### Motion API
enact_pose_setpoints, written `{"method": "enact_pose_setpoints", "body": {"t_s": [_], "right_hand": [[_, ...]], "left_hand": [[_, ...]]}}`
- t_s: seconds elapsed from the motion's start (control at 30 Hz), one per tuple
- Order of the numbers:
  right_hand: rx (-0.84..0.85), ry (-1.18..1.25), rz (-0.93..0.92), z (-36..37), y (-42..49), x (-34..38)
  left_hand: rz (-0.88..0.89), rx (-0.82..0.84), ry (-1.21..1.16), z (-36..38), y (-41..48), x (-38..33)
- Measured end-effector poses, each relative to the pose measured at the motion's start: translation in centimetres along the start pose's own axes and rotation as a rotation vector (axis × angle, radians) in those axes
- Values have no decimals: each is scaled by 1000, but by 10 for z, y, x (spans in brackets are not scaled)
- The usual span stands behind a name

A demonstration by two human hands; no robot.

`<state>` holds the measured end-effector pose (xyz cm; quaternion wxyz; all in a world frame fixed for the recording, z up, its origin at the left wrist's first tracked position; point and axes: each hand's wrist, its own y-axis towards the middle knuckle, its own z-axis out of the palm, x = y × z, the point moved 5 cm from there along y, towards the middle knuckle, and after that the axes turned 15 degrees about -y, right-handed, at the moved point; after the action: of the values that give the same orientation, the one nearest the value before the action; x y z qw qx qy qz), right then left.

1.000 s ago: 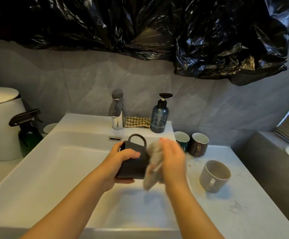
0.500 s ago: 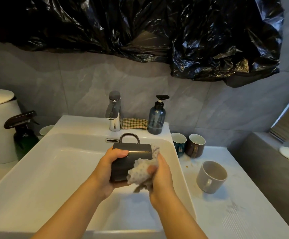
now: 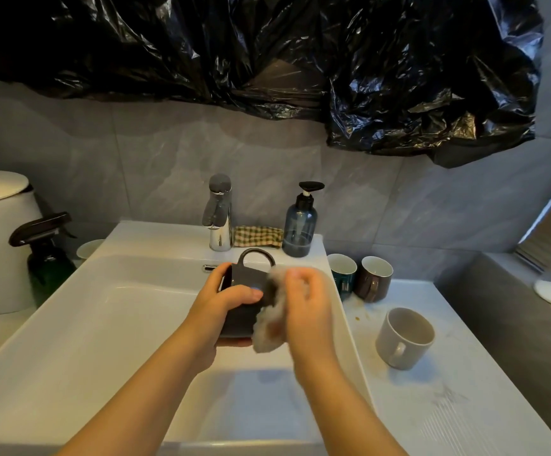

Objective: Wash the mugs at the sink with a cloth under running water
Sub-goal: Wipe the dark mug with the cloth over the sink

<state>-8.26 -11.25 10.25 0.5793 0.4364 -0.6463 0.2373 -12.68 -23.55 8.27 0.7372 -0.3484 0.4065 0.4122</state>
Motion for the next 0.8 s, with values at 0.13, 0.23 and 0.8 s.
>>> {"method": "enact_pose_setpoints", "body": {"t_s": [0.13,0.23,0.8], "right_hand": [[91,-106,96,7,6,-18],[255,227,508,11,14,-32],[299,206,628,6,5,-18]], "left_hand": [[24,49,79,3,-3,-4],[4,83,90,3,-9,-2],[195,63,24,6,-7,4]]}}
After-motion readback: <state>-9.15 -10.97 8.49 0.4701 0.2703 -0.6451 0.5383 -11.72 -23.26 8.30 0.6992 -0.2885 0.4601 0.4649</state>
